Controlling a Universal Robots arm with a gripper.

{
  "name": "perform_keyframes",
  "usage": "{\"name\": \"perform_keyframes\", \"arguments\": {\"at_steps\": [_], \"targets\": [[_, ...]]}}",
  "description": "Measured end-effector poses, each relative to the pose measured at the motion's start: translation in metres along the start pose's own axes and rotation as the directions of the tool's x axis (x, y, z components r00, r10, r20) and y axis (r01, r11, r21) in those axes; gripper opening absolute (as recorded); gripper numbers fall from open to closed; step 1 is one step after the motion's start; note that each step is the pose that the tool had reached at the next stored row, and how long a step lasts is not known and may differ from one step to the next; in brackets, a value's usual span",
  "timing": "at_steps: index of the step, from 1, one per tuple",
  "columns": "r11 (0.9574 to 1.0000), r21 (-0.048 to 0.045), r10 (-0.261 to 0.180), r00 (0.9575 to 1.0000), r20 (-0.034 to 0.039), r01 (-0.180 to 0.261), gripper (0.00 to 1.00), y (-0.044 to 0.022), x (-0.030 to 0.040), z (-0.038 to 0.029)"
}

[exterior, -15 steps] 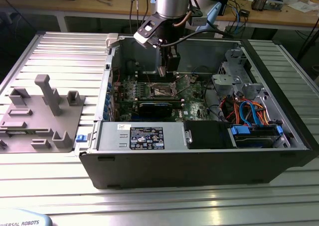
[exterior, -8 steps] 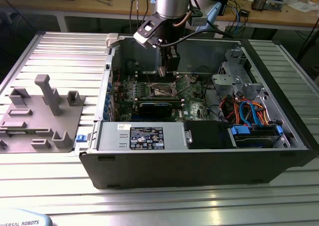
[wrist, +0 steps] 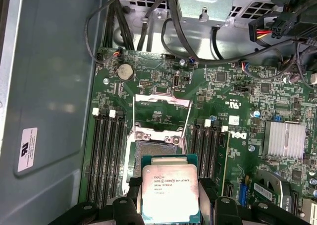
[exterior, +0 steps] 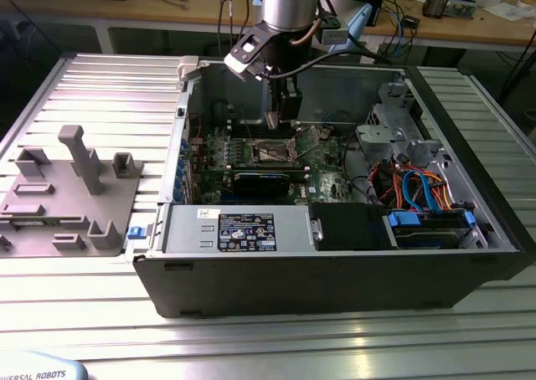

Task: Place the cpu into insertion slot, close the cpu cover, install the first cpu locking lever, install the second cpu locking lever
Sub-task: 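Place the cpu into insertion slot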

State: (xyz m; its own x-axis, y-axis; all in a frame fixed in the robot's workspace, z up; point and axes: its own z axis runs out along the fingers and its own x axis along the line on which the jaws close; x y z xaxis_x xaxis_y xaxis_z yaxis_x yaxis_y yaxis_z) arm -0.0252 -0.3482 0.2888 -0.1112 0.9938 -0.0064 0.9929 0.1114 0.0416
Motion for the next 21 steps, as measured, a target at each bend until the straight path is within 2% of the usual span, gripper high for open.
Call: {"name": "perform_keyframes", "arguments": {"at_steps": [21], "targets": [[0.9997, 0.0001, 0.025, 0.9997, 0.0011, -0.025, 0.54, 0.0000, 0.0000, 0.0007]]}}
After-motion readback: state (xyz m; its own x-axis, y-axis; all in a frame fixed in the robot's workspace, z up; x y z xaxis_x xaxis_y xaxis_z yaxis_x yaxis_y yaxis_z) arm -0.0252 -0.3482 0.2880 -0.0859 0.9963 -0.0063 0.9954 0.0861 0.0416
